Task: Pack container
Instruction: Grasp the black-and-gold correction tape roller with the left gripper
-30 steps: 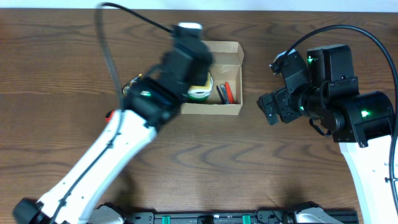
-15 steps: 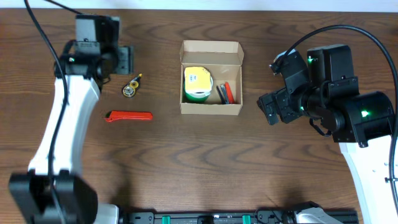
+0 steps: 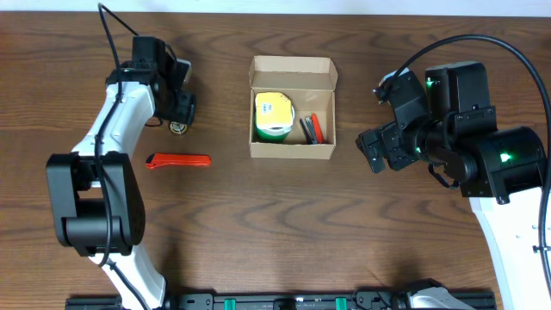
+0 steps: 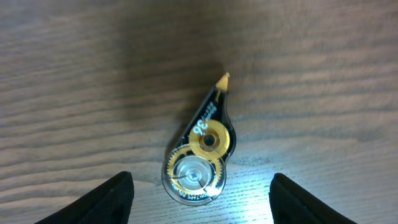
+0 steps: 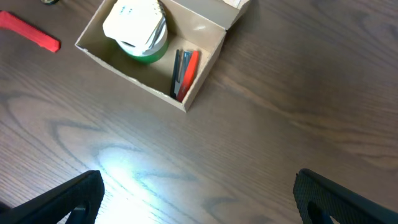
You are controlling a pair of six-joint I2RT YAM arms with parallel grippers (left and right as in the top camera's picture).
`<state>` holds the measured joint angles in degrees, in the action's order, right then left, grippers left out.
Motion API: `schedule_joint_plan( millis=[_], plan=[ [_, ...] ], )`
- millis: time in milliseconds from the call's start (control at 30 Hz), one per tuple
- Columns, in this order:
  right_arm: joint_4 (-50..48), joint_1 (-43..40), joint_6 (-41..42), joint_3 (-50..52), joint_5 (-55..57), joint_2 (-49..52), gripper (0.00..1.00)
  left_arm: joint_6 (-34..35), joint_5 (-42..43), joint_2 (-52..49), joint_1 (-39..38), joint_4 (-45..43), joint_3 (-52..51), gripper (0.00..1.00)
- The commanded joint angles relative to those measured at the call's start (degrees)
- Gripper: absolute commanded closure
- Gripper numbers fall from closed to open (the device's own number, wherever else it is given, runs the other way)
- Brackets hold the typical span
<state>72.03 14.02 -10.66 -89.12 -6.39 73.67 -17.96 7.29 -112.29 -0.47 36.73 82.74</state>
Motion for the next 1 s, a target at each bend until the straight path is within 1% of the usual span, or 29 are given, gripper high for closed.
schedule_joint_plan(
  millis=[0,167,300,567,700,833,967],
  plan=[
    [0.0,-0.5,-0.5,0.0,0.3,-0.6,0.01,-3.5,-0.9,-1.5,0.1,1.0,-0.4,0.28],
    [0.0,-0.5,-0.5,0.0,0.3,-0.6,0.01,-4.2,-4.2,-3.7,0.1,0.7,-0.4,0.25],
    [0.0,-0.5,-0.5,0.0,0.3,-0.6,0.01,-5.7,-4.1,-5.5,0.1,-0.4,-0.4,0.23],
    [0.0,-0.5,-0.5,0.0,0.3,-0.6,0.01,-5.7,-4.1,-7.7,0.1,-2.4,-0.4,0.18],
    [0.0,-0.5,-0.6,0.0,0.3,-0.6,0.01,-5.9,-4.0,-8.9,0.1,-2.8,-0.4,0.18],
    [0.0,-0.5,-0.5,0.0,0.3,-0.6,0.01,-5.8,-4.0,-9.3,0.1,-3.3,-0.4,0.21],
    [0.0,-0.5,-0.6,0.0,0.3,-0.6,0.01,-5.8,-3.8,-9.3,0.1,-4.2,-0.4,0.30]
  ],
)
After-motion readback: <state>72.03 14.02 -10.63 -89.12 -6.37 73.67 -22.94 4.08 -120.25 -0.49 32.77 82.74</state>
